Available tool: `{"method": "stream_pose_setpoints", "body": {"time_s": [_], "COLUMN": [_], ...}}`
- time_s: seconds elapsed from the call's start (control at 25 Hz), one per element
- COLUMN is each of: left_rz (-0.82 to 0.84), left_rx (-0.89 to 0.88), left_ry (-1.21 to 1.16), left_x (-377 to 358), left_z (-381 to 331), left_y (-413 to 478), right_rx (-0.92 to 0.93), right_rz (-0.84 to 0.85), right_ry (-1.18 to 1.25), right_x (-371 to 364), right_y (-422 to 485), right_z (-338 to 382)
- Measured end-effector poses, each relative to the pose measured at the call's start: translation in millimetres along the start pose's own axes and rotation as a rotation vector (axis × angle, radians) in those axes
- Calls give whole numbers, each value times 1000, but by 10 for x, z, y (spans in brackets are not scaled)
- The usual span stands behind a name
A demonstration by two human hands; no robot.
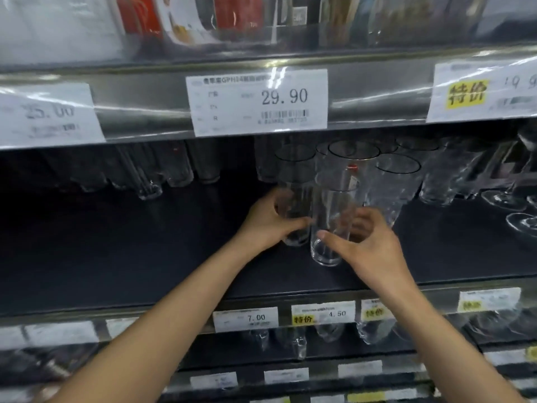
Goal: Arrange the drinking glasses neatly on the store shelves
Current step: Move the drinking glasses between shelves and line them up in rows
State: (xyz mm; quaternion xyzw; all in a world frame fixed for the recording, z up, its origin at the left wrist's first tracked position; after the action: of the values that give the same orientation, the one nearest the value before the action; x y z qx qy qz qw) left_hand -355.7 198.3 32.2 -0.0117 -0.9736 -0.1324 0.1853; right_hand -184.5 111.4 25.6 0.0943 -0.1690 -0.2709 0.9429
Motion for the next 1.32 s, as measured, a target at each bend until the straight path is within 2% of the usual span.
{"method": "stream_pose_setpoints", "body": {"time_s": [0.12,0.2,0.4,0.52,0.64,0.72,0.92,1.16,1.32], "left_rz": [-101,-199,-492,-554,-628,-638,-652,-601,-502], "left_rx": [21,43,97,164,180,168,185,225,215], "left_ry": [0,-123,-320,-510,-500,-435,-445,-462,-486], "left_x": [236,482,1251,1639,2008,2227,2815,3639,4150], "left_z": [95,105,-13,20,105,188,482,828,1066], "left_y": [-184,-319,-953,-1413,-1722,-1859,-2064,-2051,-1941], "right_rx": [7,-3,-328,-276,-266,-256,-237,-231,-232], "right_rz": [61,122,401,589,661,690,731,628,513], "right_ry": [151,303,691,664,629,619,563,461,434], "right_x": [-48,-158,-596,-901,-1246,-1451,-1979,-2615,-2989], "right_y": [-131,-217,-517,-803,-1079,-1268,-1731,-2158,-2370], "right_z": [71,189,515,731,856,956,1240,1494,1677]}}
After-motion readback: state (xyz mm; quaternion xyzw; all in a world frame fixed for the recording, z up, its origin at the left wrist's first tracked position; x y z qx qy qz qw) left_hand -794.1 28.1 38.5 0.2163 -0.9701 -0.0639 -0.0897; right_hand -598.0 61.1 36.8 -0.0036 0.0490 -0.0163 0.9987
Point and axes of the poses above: each hand's wrist, its own y-axis towards the middle knuckle, its own x-axis out of the back of the hand, z = x × y, the point moved 3 cm from there along y, towards the middle knuckle, and after that the axes turned 11 degrees about -z, right-handed, at the moved point
